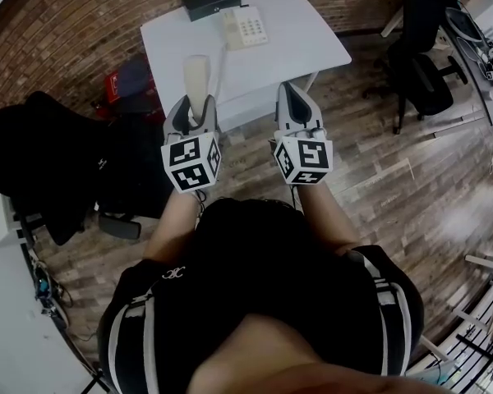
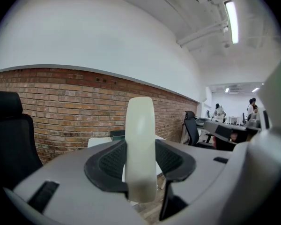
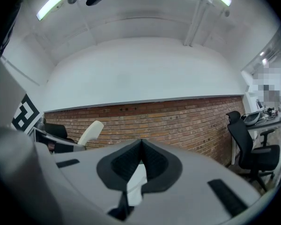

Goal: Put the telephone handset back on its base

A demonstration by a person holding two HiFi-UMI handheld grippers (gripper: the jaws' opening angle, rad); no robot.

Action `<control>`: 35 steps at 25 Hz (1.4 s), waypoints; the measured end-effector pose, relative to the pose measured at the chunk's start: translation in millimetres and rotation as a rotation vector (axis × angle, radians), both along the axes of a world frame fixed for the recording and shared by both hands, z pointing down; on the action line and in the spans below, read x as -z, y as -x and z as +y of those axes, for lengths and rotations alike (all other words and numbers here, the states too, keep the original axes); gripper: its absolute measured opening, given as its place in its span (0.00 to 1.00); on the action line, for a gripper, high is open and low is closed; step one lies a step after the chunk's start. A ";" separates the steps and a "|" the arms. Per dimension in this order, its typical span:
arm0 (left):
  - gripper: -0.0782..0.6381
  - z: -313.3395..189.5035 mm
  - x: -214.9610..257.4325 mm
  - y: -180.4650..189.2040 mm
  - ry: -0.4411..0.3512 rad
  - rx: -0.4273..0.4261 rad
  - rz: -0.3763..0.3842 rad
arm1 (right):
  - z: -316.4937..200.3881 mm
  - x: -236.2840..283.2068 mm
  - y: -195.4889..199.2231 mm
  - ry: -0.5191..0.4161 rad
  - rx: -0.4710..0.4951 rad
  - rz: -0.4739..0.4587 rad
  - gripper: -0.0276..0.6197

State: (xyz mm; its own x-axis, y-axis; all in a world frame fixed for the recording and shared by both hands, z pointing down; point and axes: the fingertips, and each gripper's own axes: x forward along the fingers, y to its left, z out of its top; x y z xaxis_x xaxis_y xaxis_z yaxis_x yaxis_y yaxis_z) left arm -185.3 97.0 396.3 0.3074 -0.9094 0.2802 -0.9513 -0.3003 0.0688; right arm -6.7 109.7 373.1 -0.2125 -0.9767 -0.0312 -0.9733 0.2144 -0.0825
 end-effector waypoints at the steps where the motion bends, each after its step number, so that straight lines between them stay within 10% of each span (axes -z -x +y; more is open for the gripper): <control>1: 0.37 1.6 -1.3 -2.9 -0.001 0.003 0.001 | 1.3 -2.0 -3.1 0.001 0.002 0.000 0.04; 16: 0.37 -3.0 -15.0 -31.8 -0.003 0.027 0.002 | -2.2 -11.9 -36.3 0.006 0.013 0.015 0.04; 35: 0.37 -152.1 -42.8 -60.7 0.047 0.020 0.049 | -150.4 -38.6 -61.1 0.059 0.018 0.016 0.04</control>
State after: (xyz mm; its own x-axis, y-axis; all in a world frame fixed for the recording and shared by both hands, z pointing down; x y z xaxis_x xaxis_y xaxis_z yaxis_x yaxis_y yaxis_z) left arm -124.6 -55.0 439.1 0.3034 -0.9018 0.3077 -0.9523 -0.2765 0.1288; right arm 54.3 -40.7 411.7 -0.2297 -0.9728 0.0298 -0.9707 0.2267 -0.0800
